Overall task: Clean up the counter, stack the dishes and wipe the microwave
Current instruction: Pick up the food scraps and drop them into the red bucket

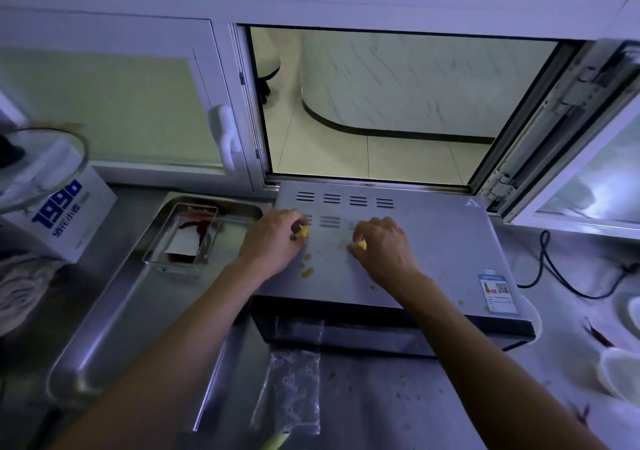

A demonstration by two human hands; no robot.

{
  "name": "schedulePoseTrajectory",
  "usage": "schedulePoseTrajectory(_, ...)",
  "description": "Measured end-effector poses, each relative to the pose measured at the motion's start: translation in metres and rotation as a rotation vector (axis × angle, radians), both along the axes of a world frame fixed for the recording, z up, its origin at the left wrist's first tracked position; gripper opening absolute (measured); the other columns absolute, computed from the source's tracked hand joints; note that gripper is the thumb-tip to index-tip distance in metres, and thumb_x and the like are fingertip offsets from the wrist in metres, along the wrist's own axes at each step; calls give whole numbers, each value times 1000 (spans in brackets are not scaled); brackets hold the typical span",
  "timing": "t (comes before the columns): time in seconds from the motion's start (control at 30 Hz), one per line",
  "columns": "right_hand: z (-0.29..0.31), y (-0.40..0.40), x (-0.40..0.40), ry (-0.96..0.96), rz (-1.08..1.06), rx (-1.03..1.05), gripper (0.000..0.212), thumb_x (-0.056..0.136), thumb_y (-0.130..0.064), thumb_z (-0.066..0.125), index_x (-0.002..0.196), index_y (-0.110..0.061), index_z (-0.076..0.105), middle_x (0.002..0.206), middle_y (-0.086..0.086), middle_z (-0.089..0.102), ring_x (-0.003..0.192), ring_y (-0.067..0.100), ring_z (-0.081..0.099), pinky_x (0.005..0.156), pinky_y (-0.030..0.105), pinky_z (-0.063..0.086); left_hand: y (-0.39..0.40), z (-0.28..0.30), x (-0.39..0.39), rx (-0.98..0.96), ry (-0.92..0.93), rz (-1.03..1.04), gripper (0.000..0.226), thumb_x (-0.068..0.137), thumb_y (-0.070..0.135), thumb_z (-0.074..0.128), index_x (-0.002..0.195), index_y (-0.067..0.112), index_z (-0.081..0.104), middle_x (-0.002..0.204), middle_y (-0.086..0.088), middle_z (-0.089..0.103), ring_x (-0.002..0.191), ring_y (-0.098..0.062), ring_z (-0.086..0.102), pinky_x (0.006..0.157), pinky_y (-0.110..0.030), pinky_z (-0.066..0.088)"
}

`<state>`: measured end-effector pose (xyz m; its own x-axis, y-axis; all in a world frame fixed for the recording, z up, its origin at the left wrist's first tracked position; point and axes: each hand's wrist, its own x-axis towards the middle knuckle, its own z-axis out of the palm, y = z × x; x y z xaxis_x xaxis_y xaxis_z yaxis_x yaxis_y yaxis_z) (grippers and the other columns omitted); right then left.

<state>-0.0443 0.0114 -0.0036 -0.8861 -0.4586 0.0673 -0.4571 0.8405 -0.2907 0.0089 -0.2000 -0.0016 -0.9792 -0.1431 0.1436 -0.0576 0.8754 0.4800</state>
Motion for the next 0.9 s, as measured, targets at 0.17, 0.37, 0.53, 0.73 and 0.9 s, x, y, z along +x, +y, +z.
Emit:
schedulePoseTrajectory(0.17, 2, 6, 13, -40, -9, -88, 14, 93, -13, 61, 104, -11, 69, 105, 8, 65, 95, 31, 61, 74, 35, 47, 4, -3, 7, 18, 13, -7, 25, 85, 23, 71, 110, 25, 67, 96, 6, 65, 93, -20, 59, 76, -37, 52)
schedulePoseTrajectory(0.37, 7, 16, 24, -20, 9, -227, 15, 92, -7, 64, 105, -7, 72, 99, 11, 68, 86, 30, 64, 77, 39, 52, 11, -2, 21, 46, 49, -16, 12, 84, 23, 71, 95, 26, 67, 91, 10, 65, 86, -20, 58, 68, -31, 44)
schedulePoseTrajectory(0.53, 10, 29, 41, -23, -32, -296, 16, 87, -1, 68, 101, -7, 74, 96, 10, 72, 88, 27, 65, 80, 38, 52, 19, 1, 33, 102, 85, -88, 7, 87, 25, 69, 94, 25, 67, 89, 11, 66, 76, -14, 53, 69, -30, 47)
schedulePoseTrajectory(0.73, 20, 64, 79, 56, -122, -302, 13, 84, -4, 73, 95, -11, 75, 90, 5, 74, 81, 20, 66, 76, 29, 53, 54, -3, 44, 152, 97, -281, 9, 92, 29, 65, 101, 25, 67, 91, 11, 64, 75, -10, 51, 67, -30, 45)
schedulePoseTrajectory(0.9, 21, 106, 124, 108, -305, -344, 13, 80, -3, 75, 89, -13, 76, 86, 0, 74, 79, 10, 65, 80, 25, 52, 99, -3, 55, 191, 113, -465, 9, 94, 29, 64, 102, 25, 66, 93, 10, 63, 78, -11, 51, 71, -31, 47)
